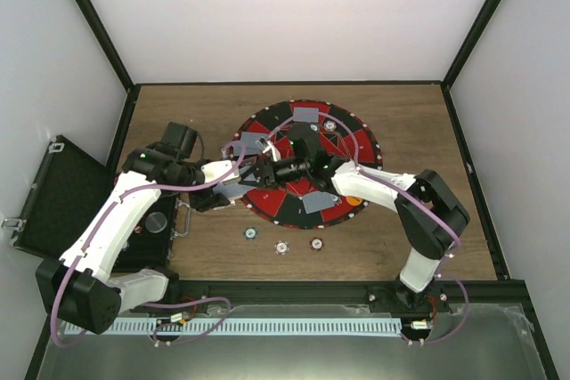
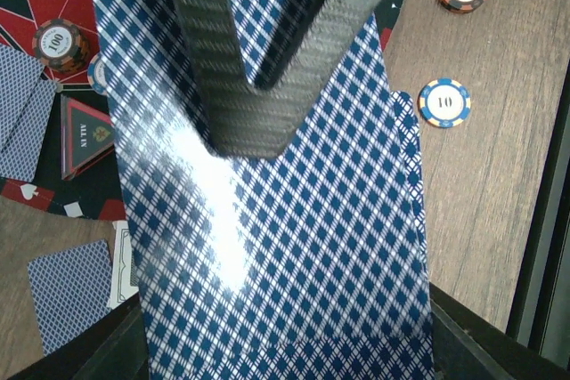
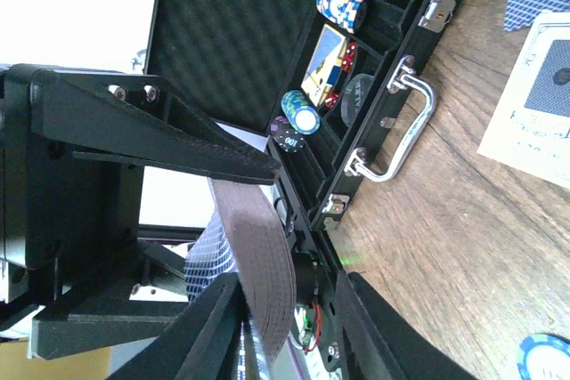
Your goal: Distribute texas hold em gaming equipment
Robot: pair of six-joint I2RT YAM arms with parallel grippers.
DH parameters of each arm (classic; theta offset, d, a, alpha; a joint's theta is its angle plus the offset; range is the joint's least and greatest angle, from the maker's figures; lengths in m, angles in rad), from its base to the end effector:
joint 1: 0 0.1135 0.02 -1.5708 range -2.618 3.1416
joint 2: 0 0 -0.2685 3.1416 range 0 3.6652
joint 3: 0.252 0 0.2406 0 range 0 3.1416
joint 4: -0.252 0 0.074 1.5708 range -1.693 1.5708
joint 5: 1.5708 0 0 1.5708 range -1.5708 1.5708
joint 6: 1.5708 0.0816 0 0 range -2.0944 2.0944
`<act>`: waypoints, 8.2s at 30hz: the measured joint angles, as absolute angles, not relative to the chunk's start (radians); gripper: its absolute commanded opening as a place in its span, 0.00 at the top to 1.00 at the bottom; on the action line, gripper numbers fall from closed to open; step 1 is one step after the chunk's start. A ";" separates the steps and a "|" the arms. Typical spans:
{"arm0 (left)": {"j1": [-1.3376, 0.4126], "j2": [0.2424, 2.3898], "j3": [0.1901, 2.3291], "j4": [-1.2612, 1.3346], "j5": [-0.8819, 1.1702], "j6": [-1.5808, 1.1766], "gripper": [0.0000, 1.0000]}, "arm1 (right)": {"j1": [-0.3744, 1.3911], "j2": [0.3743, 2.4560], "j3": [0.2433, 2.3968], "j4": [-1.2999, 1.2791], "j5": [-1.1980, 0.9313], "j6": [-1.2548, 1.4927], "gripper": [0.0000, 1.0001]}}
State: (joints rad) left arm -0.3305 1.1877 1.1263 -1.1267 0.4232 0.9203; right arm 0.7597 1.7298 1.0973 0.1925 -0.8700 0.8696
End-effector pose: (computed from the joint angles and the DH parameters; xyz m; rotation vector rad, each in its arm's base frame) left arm 0.1890 -0.1003 0.2705 1.6284 2.0681 -0.3925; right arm 0.2474 0.3210 0.2353 -0.5503 2.3316 1.7933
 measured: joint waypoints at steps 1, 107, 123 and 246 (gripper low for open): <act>-0.331 1.188 1.127 -1.127 0.423 0.920 0.96 | 0.758 1.723 1.097 0.184 -0.866 0.866 0.75; -0.335 1.196 1.138 -1.131 0.424 0.912 0.96 | 0.632 1.544 1.063 -0.123 -0.651 0.705 0.17; -0.337 1.192 1.138 -1.132 0.428 0.912 0.96 | 0.807 1.596 1.053 0.068 -0.713 0.863 0.18; -0.340 1.172 1.124 -1.117 0.430 0.913 0.96 | 0.472 1.301 0.873 -0.380 -0.445 0.604 0.39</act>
